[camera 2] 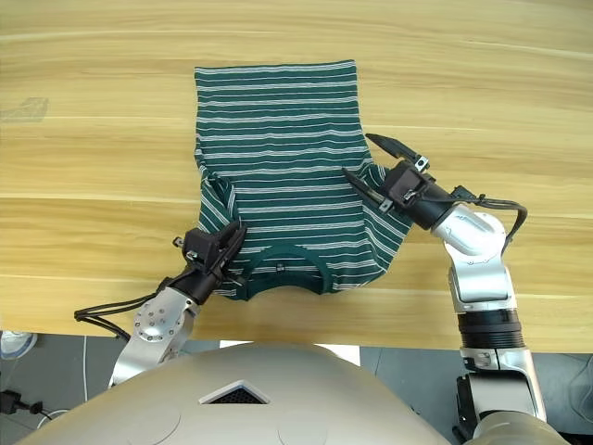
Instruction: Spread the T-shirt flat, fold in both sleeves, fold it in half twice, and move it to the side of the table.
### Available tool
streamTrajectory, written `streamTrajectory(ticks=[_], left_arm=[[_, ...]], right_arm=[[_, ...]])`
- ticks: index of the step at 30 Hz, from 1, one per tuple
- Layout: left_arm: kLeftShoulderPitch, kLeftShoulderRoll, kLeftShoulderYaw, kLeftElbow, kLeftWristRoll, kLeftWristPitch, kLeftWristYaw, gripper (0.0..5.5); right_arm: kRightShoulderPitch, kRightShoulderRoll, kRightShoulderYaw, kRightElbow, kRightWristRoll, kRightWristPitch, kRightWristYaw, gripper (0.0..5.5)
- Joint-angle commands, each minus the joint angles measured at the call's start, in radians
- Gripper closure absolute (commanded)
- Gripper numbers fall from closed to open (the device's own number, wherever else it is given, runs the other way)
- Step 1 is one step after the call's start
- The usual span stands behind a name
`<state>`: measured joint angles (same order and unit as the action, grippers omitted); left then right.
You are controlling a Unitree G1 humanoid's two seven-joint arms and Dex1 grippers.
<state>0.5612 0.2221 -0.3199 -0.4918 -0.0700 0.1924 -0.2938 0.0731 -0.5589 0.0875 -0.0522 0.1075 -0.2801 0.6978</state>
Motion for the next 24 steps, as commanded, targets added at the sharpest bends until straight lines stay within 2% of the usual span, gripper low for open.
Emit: streamTrajectory(ticks=[1,4,6,9,10,12,17,24], left_arm=[[0.053,0.081,-0.052,-0.121,-0.113,-0.045,-0.150,4.20],[0.122,0.145,-0.003,-0.209,-0.233,-0.127,-0.250,3.73],[0.158,0.161,0.102,-0.231,-0.310,-0.165,-0.259,3.68],[0.108,0.115,0.352,-0.187,-0.376,-0.151,-0.108,3.68],[0.069,0.093,0.442,-0.165,-0.408,-0.136,-0.034,3.68],[0.025,0.068,0.542,-0.155,-0.432,-0.123,0.050,3.68],[0.019,0.061,0.563,-0.186,-0.419,-0.095,0.074,3.68],[0.035,0.052,0.564,-0.176,-0.371,-0.093,0.067,3.68]], right_arm=[[0.057,-0.007,-0.037,-0.093,0.231,0.157,0.097,2.63],[0.133,-0.023,-0.152,-0.152,0.449,0.300,0.125,2.63],[0.174,-0.033,-0.262,-0.153,0.614,0.434,0.113,2.63],[0.189,-0.046,-0.406,-0.074,0.712,0.607,-0.007,2.63],[0.197,-0.048,-0.434,-0.064,0.713,0.663,-0.070,2.63],[0.208,-0.046,-0.449,-0.066,0.679,0.755,-0.184,2.63],[0.262,-0.037,-0.423,-0.158,0.672,0.917,-0.269,2.63],[0.260,0.020,-0.398,-0.197,0.625,0.957,-0.327,2.63]])
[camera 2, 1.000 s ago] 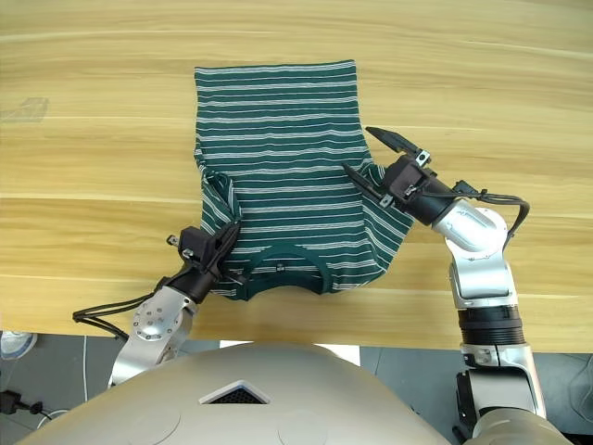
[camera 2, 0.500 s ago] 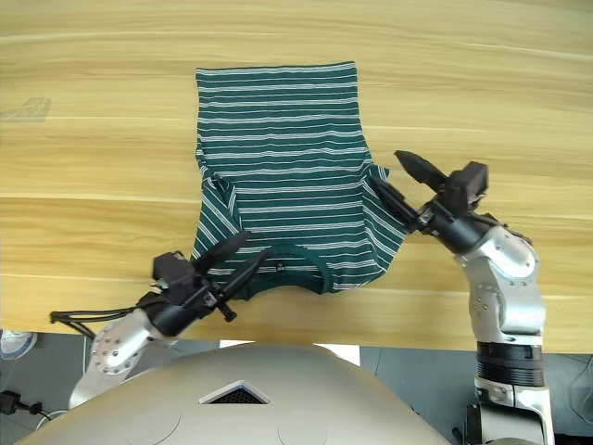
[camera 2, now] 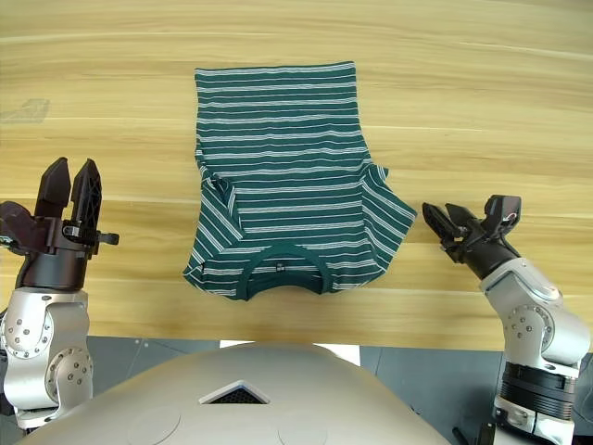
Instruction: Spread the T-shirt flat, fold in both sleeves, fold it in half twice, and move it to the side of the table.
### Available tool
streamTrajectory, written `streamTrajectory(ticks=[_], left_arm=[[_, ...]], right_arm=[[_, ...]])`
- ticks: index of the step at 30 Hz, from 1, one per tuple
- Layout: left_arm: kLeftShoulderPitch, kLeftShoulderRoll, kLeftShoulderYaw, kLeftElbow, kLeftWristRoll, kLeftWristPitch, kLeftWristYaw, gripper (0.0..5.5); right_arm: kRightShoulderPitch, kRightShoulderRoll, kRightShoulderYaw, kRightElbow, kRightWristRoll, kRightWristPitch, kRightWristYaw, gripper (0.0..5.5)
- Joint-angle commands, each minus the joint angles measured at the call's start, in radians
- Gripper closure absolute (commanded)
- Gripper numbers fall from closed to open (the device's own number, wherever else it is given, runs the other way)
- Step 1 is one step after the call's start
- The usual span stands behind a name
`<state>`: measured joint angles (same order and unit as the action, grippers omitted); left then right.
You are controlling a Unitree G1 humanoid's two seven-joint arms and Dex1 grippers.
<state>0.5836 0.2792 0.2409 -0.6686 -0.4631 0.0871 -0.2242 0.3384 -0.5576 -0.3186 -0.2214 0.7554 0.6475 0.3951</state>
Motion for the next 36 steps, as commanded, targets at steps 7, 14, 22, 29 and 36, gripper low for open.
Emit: streamTrajectory(ticks=[7,14,22,29,36], left_arm=[[0.005,-0.021,-0.029,0.016,0.046,0.019,-0.012,3.68],[-0.005,-0.026,-0.033,0.029,0.045,0.021,-0.014,3.68],[-0.006,-0.034,-0.036,0.037,0.052,0.021,-0.013,3.64],[-0.011,-0.041,-0.046,0.047,0.060,0.021,-0.014,3.64],[-0.013,-0.047,-0.050,0.049,0.062,0.018,-0.015,3.64]], right_arm=[[-0.013,0.043,0.060,-0.078,-0.063,0.041,-0.030,2.63],[-0.007,0.045,0.094,-0.087,-0.107,0.031,-0.006,2.63],[-0.009,0.048,0.104,-0.074,-0.157,0.027,0.003,3.49],[-0.016,0.062,0.120,-0.071,-0.194,0.025,0.004,4.89],[0.002,0.082,0.148,-0.078,-0.218,0.022,0.008,5.49]])
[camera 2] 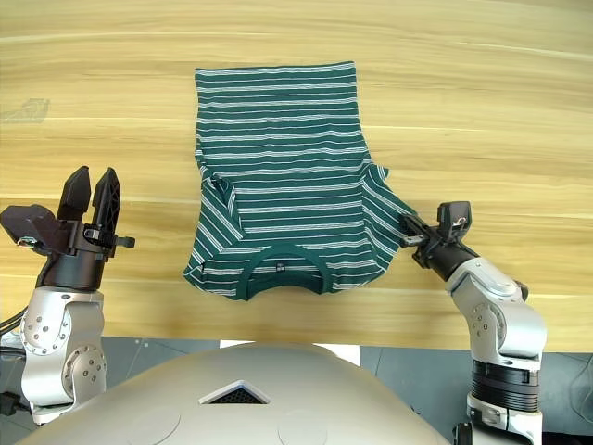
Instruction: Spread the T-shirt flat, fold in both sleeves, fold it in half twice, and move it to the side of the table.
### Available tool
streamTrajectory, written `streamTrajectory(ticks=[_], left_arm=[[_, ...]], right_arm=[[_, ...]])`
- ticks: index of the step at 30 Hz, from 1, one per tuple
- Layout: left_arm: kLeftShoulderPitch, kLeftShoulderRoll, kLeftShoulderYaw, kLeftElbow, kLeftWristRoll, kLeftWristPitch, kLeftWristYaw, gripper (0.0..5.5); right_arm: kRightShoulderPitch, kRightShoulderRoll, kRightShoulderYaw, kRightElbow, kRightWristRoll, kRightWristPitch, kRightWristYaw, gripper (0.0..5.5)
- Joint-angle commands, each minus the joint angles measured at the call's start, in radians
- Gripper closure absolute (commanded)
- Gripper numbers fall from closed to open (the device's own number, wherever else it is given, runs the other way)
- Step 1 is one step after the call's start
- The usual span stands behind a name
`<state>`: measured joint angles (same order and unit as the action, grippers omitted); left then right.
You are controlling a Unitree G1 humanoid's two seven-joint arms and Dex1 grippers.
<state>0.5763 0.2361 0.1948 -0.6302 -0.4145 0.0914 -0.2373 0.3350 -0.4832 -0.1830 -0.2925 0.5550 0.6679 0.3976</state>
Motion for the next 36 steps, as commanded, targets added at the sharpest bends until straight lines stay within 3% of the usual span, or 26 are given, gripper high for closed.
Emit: streamTrajectory(ticks=[1,5,17,23,36], left_arm=[[-0.005,-0.005,-0.004,0.010,0.013,0.014,-0.001,3.64],[-0.002,-0.009,-0.004,0.016,0.015,0.011,-0.003,3.64],[0.004,-0.019,-0.013,0.014,0.016,0.008,-0.008,3.64],[0.004,-0.021,-0.018,0.014,0.018,0.011,-0.007,3.64],[-0.001,-0.021,-0.020,0.008,0.023,0.018,-0.009,3.64]], right_arm=[[0.007,0.010,0.013,-0.008,-0.020,0.002,0.007,5.49],[-0.001,0.049,-0.015,-0.012,0.014,-0.037,0.033,5.49],[0.004,0.066,-0.055,-0.026,0.051,-0.067,0.106,3.49],[-0.037,0.057,-0.050,0.069,-0.145,-0.178,-0.004,3.49],[-0.005,0.045,-0.010,0.070,-0.196,-0.118,0.024,3.49]])
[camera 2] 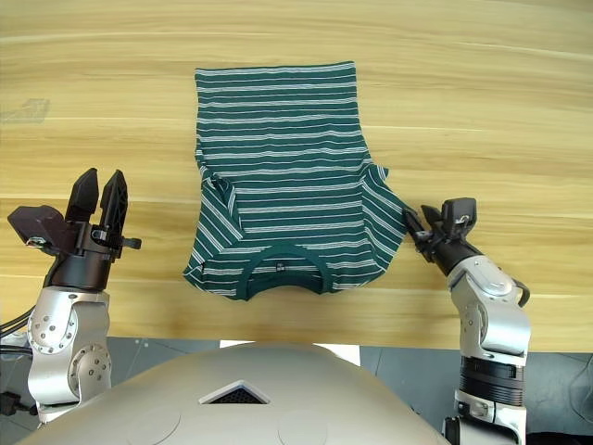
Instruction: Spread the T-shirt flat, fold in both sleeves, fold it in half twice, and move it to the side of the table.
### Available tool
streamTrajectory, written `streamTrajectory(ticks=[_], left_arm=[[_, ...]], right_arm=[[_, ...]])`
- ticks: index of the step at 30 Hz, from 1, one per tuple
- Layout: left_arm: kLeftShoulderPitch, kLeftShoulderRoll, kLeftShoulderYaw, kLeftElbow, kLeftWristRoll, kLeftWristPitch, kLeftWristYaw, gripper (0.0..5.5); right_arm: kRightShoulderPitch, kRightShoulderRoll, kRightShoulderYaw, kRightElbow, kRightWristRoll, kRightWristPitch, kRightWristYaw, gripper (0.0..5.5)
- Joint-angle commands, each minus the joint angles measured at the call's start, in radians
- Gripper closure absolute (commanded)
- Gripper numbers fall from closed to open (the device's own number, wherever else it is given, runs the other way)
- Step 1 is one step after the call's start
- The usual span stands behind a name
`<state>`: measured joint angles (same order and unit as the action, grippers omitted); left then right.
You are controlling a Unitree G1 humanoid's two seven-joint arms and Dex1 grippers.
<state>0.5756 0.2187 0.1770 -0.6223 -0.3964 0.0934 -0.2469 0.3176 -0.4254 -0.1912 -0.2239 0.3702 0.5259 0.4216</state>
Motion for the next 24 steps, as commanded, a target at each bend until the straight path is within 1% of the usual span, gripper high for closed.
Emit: streamTrajectory(ticks=[1,7,15,18,24], left_arm=[[0.002,-0.004,-0.001,-0.003,0.004,0.017,0.002,3.64],[0.013,-0.005,0.001,-0.007,0.001,0.015,0.001,3.64],[0.015,-0.009,-0.005,-0.004,0.005,0.014,0.001,3.64],[0.013,-0.010,-0.007,0.000,0.007,0.012,0.000,3.64],[0.011,-0.012,-0.010,0.009,0.013,0.009,-0.001,3.64]], right_arm=[[0.012,-0.011,-0.005,0.003,-0.009,0.029,-0.002,3.49],[0.018,-0.007,-0.006,0.003,-0.010,0.041,-0.009,3.49],[0.024,-0.006,-0.003,-0.001,-0.008,0.040,-0.009,5.04],[0.024,-0.006,-0.002,-0.002,-0.007,0.039,-0.008,5.49],[0.017,-0.005,-0.001,-0.006,-0.004,0.039,-0.006,5.49]])
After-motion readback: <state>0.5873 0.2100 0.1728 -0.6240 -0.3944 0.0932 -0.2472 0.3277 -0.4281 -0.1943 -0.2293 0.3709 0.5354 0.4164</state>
